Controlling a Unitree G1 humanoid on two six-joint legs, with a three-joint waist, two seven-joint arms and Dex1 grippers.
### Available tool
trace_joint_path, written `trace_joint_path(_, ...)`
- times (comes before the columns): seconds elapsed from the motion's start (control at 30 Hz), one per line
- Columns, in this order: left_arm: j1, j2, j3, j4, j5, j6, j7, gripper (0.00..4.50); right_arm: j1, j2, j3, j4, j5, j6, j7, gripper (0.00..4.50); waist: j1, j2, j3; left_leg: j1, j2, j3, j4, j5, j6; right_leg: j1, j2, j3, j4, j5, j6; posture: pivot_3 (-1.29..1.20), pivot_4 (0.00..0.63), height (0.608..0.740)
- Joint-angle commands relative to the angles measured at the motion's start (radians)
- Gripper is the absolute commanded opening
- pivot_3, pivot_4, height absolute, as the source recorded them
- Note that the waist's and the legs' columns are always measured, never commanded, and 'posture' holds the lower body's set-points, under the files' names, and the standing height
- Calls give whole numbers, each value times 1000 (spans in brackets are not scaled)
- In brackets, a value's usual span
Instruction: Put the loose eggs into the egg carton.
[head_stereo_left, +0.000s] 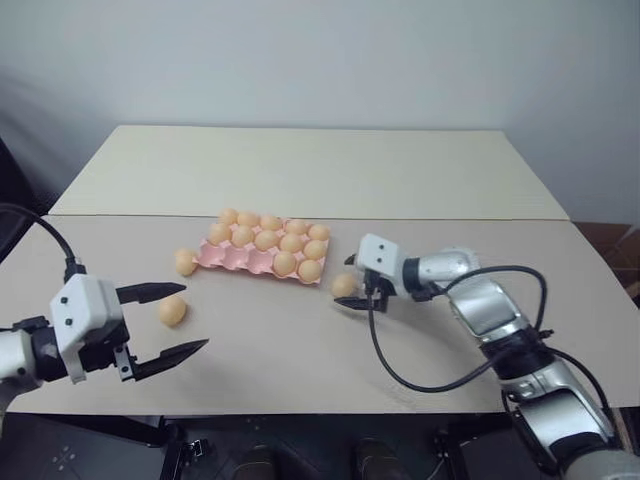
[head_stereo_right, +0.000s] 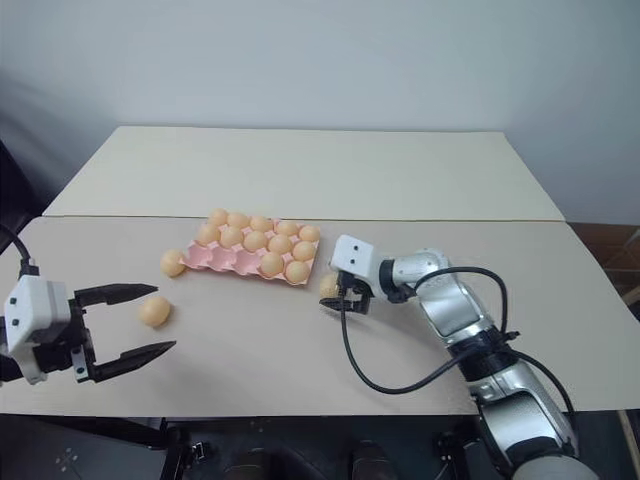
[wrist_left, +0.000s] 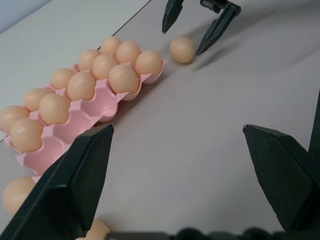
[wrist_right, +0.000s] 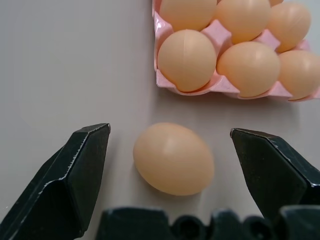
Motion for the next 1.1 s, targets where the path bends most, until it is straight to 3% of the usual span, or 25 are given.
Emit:
trace_joint_path(0.03,10,-1,16,-33,-8,-6,6,4500,-26,16,1,32,-36,-35,-28,4462,0,0,0,0,0,0,0,0,0,0,0,0,0,0,0,0,150,740)
trace_joint_path(0.23,23,-3,19,-39,-10,-4,16,4500,-32,36,-5,70,-41,-40,-13,4462,0,0,0,0,0,0,0,0,0,0,0,0,0,0,0,0,150,740)
trace_joint_path(0.33,26,-7,13,-43,-8,-6,19,4500,-32,34,-10,68,-48,-46,-9,3845,0,0,0,0,0,0,0,0,0,0,0,0,0,0,0,0,150,740)
trace_joint_path(0.47,30,-11,9,-44,-5,-8,23,4500,-18,19,-12,45,-54,-51,-2,2590,-1,0,0,0,0,0,0,0,0,0,0,0,0,0,0,0,150,740)
trace_joint_path(0.5,29,-10,9,-43,-5,-9,24,4500,-12,14,-13,35,-56,-50,-3,2503,-1,0,0,0,0,0,0,0,0,0,0,0,0,0,0,0,150,740)
trace_joint_path(0.83,56,-5,43,-8,6,-9,13,4500,-55,-32,-48,-84,-86,-101,-57,2463,-6,0,0,0,0,0,0,0,0,0,0,0,0,0,0,0,150,740)
trace_joint_path(1.1,103,-12,77,22,30,-21,-3,4500,-211,125,9,27,-150,-211,-158,2463,-20,0,0,0,0,0,-1,0,0,-1,0,0,0,0,0,0,150,740)
